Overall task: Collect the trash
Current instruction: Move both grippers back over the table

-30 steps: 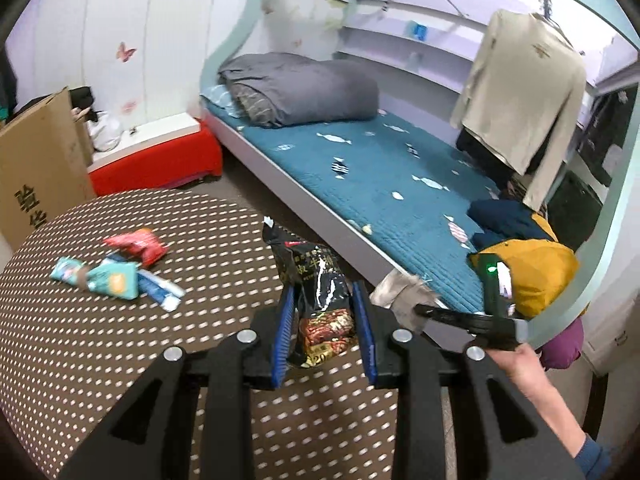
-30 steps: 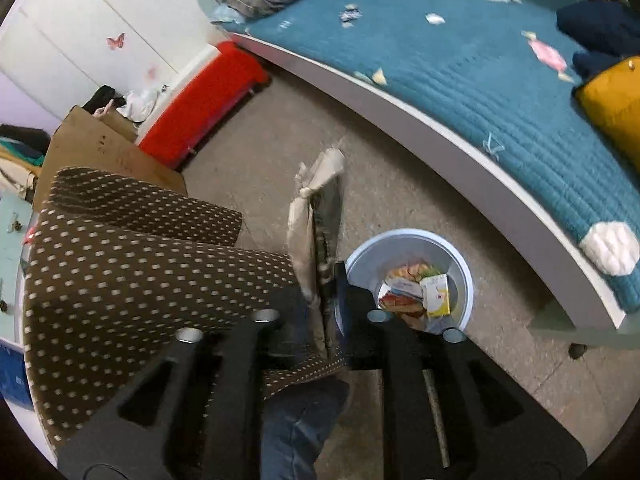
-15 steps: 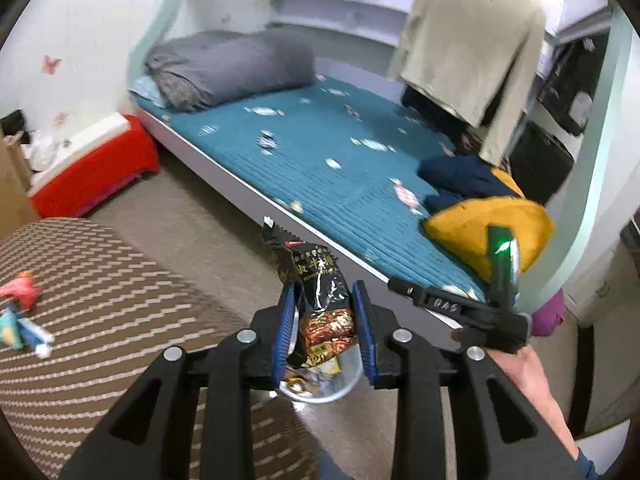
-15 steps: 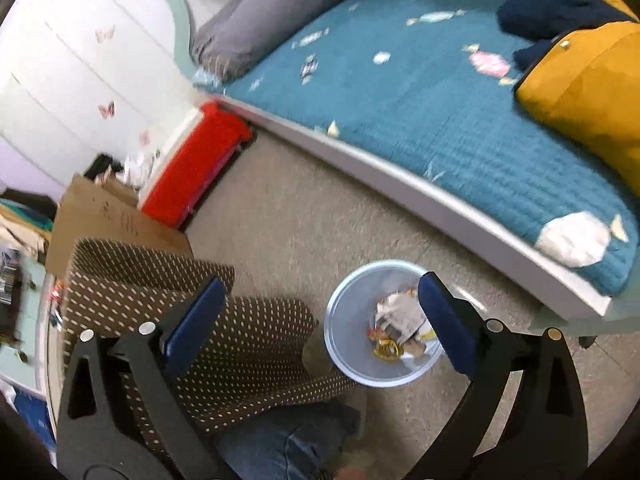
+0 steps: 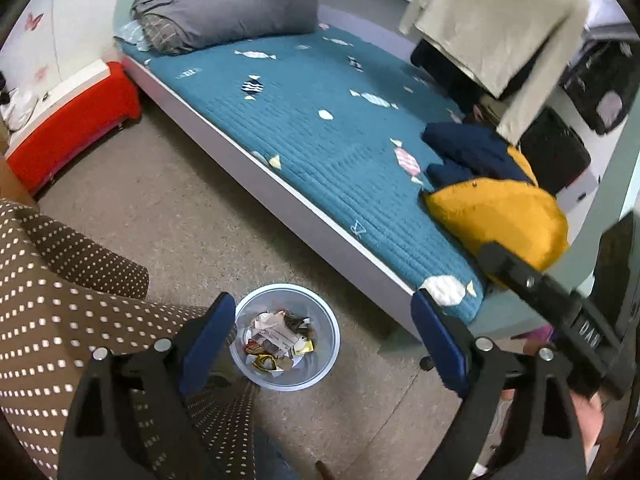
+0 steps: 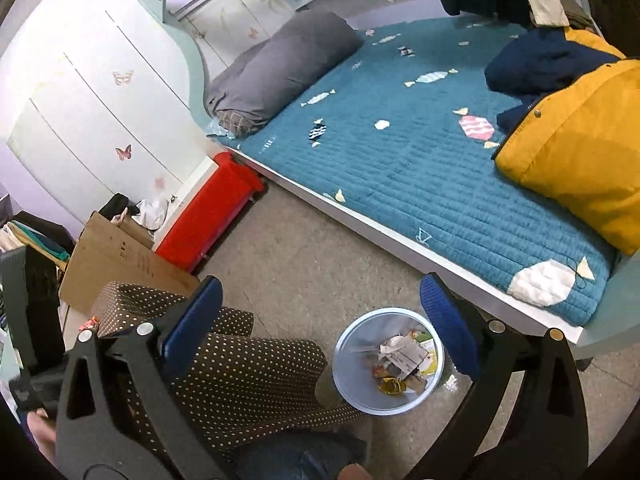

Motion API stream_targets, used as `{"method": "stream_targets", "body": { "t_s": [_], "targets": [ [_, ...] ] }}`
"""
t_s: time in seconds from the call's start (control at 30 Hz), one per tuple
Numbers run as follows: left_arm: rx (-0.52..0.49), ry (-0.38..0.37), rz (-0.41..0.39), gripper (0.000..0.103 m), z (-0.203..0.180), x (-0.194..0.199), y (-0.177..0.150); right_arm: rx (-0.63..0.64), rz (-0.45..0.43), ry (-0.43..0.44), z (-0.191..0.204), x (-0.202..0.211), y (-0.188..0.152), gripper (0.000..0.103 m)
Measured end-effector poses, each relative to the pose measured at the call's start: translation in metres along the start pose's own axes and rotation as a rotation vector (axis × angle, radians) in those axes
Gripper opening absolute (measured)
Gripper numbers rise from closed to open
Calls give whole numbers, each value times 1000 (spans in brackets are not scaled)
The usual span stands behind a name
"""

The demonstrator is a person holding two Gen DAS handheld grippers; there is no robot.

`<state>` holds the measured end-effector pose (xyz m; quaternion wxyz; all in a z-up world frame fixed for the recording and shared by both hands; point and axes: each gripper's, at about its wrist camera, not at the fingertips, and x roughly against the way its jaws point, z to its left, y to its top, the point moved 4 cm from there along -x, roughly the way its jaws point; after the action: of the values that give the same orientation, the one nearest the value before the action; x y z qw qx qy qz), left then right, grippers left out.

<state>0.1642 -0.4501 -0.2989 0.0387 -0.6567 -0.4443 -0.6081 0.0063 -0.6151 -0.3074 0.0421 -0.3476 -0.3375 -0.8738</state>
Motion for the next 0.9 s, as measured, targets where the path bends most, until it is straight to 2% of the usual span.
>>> {"method": "stream_targets", "body": {
  "t_s": [0.37, 0.67, 0.9],
  "targets": [
    [3, 86, -189, 92, 11, 77, 5, 71, -52, -3, 42, 18, -3, 97],
    [17, 134, -288, 93, 30, 133, -11, 183, -65, 51, 108, 43, -3, 97],
    [51, 182, -366, 94, 60, 180, -33, 293, -45, 96, 167, 49, -18, 97]
  ]
}}
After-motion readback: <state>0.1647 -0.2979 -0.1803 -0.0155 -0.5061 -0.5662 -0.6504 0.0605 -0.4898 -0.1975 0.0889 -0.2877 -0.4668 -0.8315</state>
